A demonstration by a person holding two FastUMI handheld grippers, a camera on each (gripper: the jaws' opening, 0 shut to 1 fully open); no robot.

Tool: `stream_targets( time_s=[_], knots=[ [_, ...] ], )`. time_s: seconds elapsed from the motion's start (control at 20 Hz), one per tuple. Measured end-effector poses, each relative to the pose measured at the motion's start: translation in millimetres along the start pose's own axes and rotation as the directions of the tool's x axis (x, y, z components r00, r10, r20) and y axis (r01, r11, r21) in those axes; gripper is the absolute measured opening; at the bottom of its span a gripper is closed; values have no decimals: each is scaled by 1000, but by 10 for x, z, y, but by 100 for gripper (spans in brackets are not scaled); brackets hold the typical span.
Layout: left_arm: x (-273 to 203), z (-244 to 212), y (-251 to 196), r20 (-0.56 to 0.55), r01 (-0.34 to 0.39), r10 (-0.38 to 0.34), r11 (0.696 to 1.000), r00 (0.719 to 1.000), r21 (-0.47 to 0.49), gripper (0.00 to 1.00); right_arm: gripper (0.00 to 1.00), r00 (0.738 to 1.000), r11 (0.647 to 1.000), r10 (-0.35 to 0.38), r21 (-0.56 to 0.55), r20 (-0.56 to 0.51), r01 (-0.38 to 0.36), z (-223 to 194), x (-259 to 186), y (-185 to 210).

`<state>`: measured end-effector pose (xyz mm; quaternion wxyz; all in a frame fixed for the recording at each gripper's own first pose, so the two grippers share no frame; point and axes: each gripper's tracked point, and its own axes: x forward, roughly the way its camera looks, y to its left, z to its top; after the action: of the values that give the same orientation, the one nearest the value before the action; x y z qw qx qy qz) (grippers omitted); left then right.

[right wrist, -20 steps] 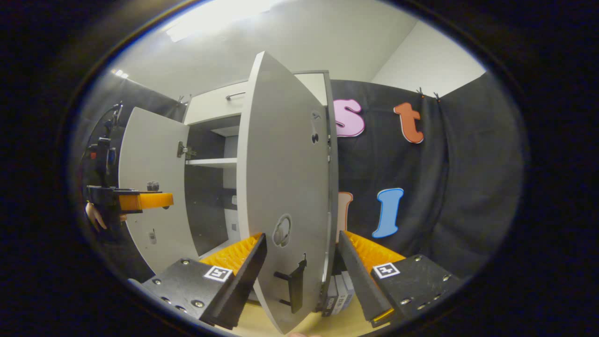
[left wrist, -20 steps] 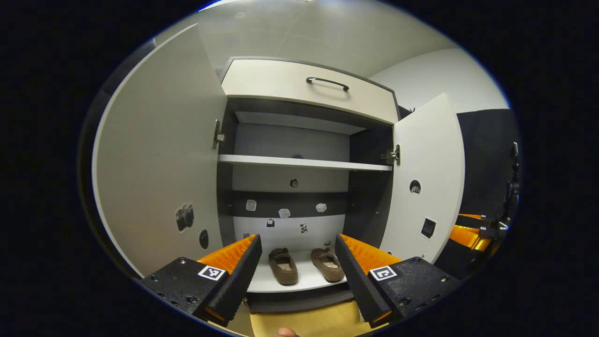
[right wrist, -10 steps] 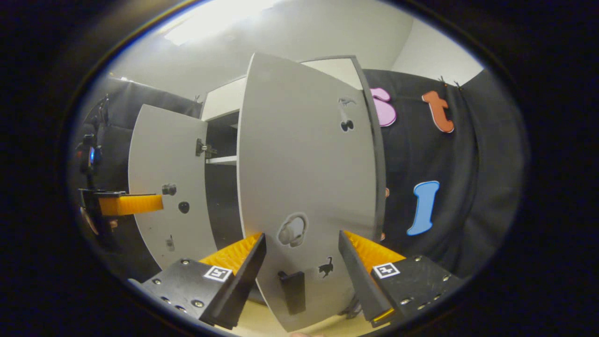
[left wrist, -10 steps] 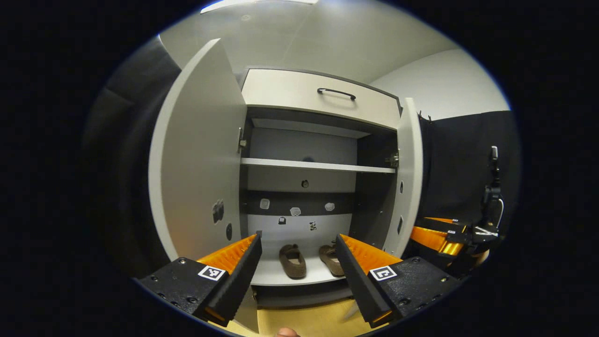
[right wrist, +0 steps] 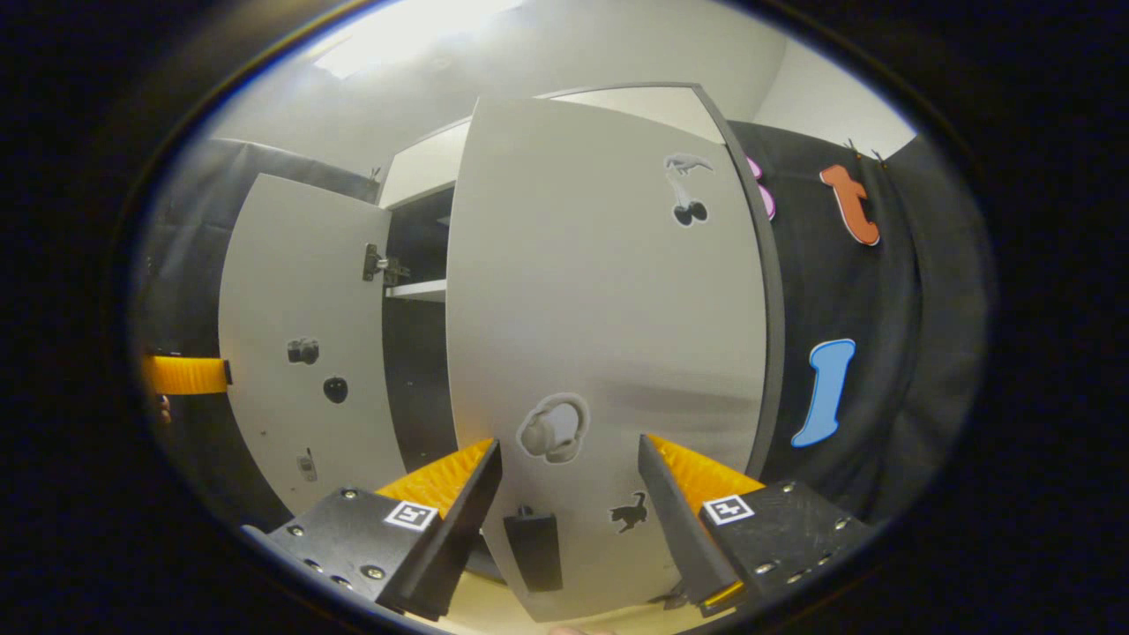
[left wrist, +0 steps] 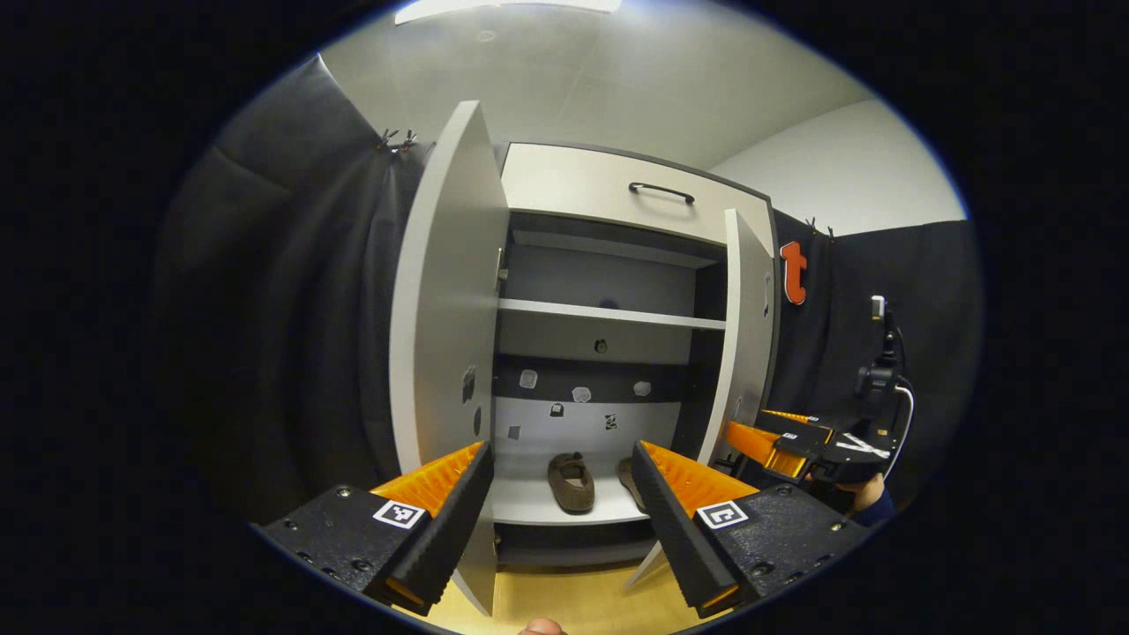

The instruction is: Grab one shoe with the right hand and put it into the shoe cabinet, grab the other shoe with the left hand and put it into the shoe cabinet; then close the right door with the right hand and the left door with the left hand.

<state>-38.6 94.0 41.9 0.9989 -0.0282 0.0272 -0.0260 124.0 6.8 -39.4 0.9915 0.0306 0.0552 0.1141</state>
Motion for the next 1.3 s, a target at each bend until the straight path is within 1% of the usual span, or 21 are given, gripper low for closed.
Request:
stream_targets(
  time_s=[0.05, 0.15, 0.2, 0.25, 0.3, 0.35, 0.4, 0.45, 0.5, 0.7, 0.9, 1.0, 1.1, 1.15, 1.3],
  knots=[
    [-55, 7, 37, 4, -10, 10, 1000, 1000, -3, 93, 94, 1000, 1000, -1, -3, -1, 1, -11, 21, 14],
    [-150, 30, 133, 11, -41, 41, 999, 999, -9, 100, 94, 1000, 1000, -9, -9, 1, 9, -22, 77, 17],
    [-192, 43, 190, 15, -59, 59, 998, 998, -13, 93, 94, 1000, 1000, -14, -9, 4, 14, -29, 109, 11],
    [-244, 44, 266, 16, -80, 81, 997, 997, -17, 93, 94, 1000, 1000, -16, -6, 5, 16, -31, 133, 15],
    [-281, 47, 344, 16, -105, 105, 994, 994, -21, 92, 89, 1000, 1000, -16, -2, 6, 16, -40, 175, 22],
    [-322, 50, 444, 15, -128, 128, 991, 992, -25, 92, 89, 1000, 1000, -17, 1, 5, 17, -49, 210, 24],
    [-356, 52, 528, 16, -152, 152, 988, 988, -28, 92, 94, 1000, 1000, -18, 5, 6, 18, -42, 232, 28],
    [-400, 53, 607, 16, -176, 176, 984, 984, -30, 92, 94, 1000, 1000, -19, 7, 5, 19, -47, 238, 33],
    [-438, 54, 704, 16, -202, 203, 979, 979, -31, 92, 89, 1000, 1000, -21, 9, 5, 21, -54, 270, 41],
    [-536, 67, 1047, 23, -285, 286, 958, 958, -32, 92, 89, 1000, 1000, -27, 3, 9, 27, -55, 398, 52],
    [-575, 30, 1243, 19, -321, 322, 946, 947, -36, 92, 89, 999, 999, -40, 8, 6, 39, -64, 484, 49],
    [-592, -11, 1336, 10, -331, 332, 943, 943, -37, 94, 89, 999, 999, -42, 0, 2, 42, -86, 520, 64],
    [-513, -45, 1417, 2, -338, 339, 940, 941, -35, 96, 89, 999, 999, -51, -14, -12, 50, -133, 551, 75],
    [-468, -64, 1463, -1, -342, 343, 939, 939, -33, 96, 94, 998, 998, -55, -20, -11, 55, -139, 546, 78],
    [-318, -106, 1629, -12, -354, 354, 935, 935, -28, 96, 94, 997, 997, -69, -43, 23, 69, -86, 507, 127]
  ],
)
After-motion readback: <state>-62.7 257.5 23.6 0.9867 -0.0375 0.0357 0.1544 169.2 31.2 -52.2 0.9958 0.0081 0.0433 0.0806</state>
